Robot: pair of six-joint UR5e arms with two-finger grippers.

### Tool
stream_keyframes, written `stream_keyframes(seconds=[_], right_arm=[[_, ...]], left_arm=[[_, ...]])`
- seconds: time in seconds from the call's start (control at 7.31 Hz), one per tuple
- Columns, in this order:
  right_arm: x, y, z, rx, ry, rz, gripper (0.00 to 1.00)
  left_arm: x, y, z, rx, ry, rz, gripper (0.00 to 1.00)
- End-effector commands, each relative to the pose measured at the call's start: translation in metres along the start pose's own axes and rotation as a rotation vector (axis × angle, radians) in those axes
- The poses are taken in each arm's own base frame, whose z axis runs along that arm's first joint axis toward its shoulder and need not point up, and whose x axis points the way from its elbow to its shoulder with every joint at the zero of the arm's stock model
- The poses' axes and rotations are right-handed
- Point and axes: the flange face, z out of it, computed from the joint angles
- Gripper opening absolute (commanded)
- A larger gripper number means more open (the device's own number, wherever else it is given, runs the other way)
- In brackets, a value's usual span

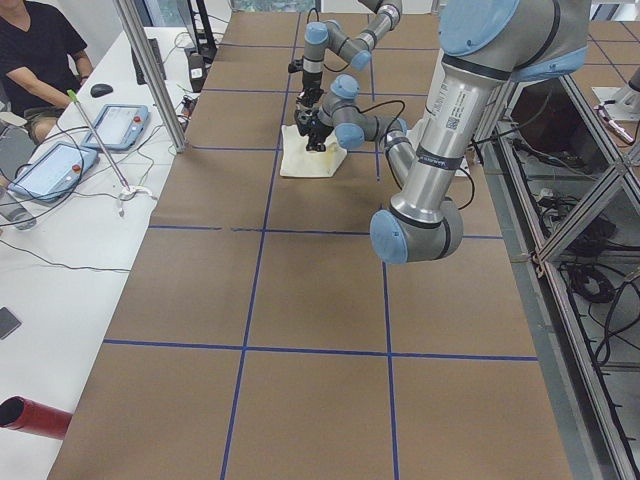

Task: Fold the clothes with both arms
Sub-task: 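Lift the near edge with both grippers and fold it away from the robot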

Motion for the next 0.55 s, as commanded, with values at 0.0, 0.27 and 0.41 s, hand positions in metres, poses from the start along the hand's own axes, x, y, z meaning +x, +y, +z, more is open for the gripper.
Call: stream_keyframes(seconds=[0.0,0.27,0.41], right_arm=[[-0.008,-0.018,0.017,0.010,0.036,-0.042,0.00],[-0.013,-0.018,0.014,0.011,0.029,-0.041,0.00],[-0.016,-0.016,0.011,0.010,0.024,-0.043,0.00]], left_arm=[[0.003,-0.048,0.022,0.055,0.029,0.088,0.48],[0.000,-0.039,-0.010,-0.026,0.087,0.114,0.38],[-0.024,-0.028,-0.014,-0.069,0.082,0.120,0.03]])
